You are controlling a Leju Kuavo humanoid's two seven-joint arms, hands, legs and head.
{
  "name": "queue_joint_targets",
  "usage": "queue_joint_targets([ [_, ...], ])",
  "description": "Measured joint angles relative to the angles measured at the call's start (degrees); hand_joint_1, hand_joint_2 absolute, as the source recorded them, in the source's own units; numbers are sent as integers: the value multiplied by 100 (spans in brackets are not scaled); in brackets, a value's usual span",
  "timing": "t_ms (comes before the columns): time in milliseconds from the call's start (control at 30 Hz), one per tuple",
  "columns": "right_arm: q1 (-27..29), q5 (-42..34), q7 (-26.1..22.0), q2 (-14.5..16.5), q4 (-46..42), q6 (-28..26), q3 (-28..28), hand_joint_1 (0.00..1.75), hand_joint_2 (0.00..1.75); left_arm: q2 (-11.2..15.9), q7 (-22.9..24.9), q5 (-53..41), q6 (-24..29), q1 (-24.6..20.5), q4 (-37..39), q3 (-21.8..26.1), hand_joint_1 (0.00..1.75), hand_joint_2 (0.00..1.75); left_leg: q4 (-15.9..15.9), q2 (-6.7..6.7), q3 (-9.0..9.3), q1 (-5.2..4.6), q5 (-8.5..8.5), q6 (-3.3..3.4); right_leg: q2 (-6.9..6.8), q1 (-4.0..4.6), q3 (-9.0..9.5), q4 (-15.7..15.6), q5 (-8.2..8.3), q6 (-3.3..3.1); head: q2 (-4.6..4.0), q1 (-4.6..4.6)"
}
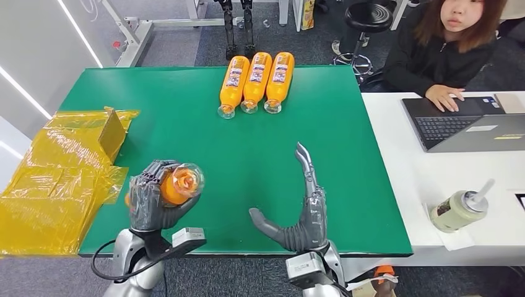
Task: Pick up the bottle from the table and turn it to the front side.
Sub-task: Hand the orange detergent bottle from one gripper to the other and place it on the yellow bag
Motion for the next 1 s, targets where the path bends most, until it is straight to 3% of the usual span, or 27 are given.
queue_joint_targets([
  [167, -5, -257, -156, -170, 158, -36, 0, 0, 175, 654, 957, -1574, 45, -74, 131, -84, 175, 175, -2, 2, 0, 0, 2, -4, 2, 0, -2, 2, 0, -2, 0, 0],
  [333, -2, -506, -278, -374, 278, -149, 9, 0, 175, 1131, 1579, -2264, 137, -196, 531, -91, 175, 175, -2, 0, -1, 0, 2, -4, 1, 0, -3, 1, 0, -2, 0, 0],
  [600, -148, -775, -267, -519, 420, -209, 169, 0, 175, 1554, 2336, -2562, 463, -1063, 2379, -87, 175, 175, -2, 0, 0, 2, 8, -12, 1, 0, -3, 7, 3, -7, 0, 0],
  [667, -175, -800, -251, -541, 436, -208, 206, 0, 175, 1604, 2479, -2563, 390, -1282, 2861, -90, 161, 175, -1, 0, 0, 2, 8, -12, 1, 0, -4, 9, 3, -7, 0, 0],
  [700, -190, -808, -241, -550, 442, -204, 224, 0, 175, 1625, 2579, -2566, 328, -1380, 3086, -99, 135, 175, -1, 0, -1, 2, 9, -12, 1, 1, -5, 10, 3, -7, 0, 0],
  [800, -251, -861, -207, -563, 461, -178, 267, 0, 175, 1698, 2861, -2576, 122, -1611, 3580, -185, 17, 175, -1, 1, -2, 3, 8, -13, 4, 1, -9, 11, 3, -7, 0, 0],
  [833, -276, -877, -197, -566, 473, -171, 277, 0, 175, 1723, 2912, -2578, 78, -1670, 3699, -221, 0, 175, -1, 2, -4, 3, 8, -13, 5, 1, -10, 11, 3, -7, 0, 0],
  [1000, -379, -890, -170, -573, 545, -143, 318, 0, 175, 1805, 2995, -2575, 0, -1900, 4136, -284, 0, 175, -1, 2, -9, 3, 8, -13, 6, 0, -16, 11, 2, -8, 0, 1],
])
